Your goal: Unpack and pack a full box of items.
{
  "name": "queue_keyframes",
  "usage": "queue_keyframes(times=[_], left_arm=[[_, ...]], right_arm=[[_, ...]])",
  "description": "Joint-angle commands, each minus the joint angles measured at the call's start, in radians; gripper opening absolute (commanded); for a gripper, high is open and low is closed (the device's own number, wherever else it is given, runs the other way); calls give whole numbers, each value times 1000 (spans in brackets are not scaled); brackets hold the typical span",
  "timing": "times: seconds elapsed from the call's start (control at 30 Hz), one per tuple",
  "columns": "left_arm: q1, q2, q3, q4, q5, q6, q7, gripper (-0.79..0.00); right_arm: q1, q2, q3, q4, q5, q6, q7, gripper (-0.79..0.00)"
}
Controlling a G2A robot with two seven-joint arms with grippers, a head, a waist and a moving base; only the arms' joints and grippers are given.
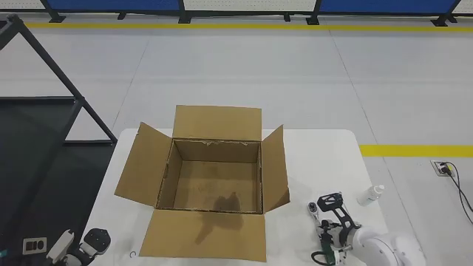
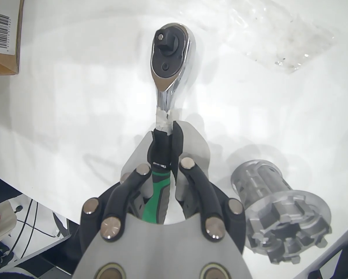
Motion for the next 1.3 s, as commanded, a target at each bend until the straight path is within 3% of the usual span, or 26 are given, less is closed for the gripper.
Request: queue_keyframes(times=[0.0,0.17,0.43,0.7,1.03,1.13,1.17,1.27], left_arm=[[0,0,0,0,0,0,0,0],[0,0,0,0,0,0,0,0],[0,0,0,0,0,0,0,0],[0,0,0,0,0,0,0,0],[0,0,0,0,0,0,0,0],[0,0,0,0,0,0,0,0],[0,0,0,0,0,0,0,0],[0,0,0,0,0,0,0,0]], right_arm=[[-3,1,-3,-8,-9,2,-1,-785],[-8,3,-15,-28,-33,16,7,-693],[-23,7,-25,-59,-56,27,8,-606],[-19,9,-38,-54,-67,33,14,-573],[-3,8,-76,-45,-109,50,22,-603],[6,7,-87,-37,-118,59,23,-699],[9,6,-91,-35,-124,62,24,-779],[17,6,-100,-31,-133,71,26,-785]])
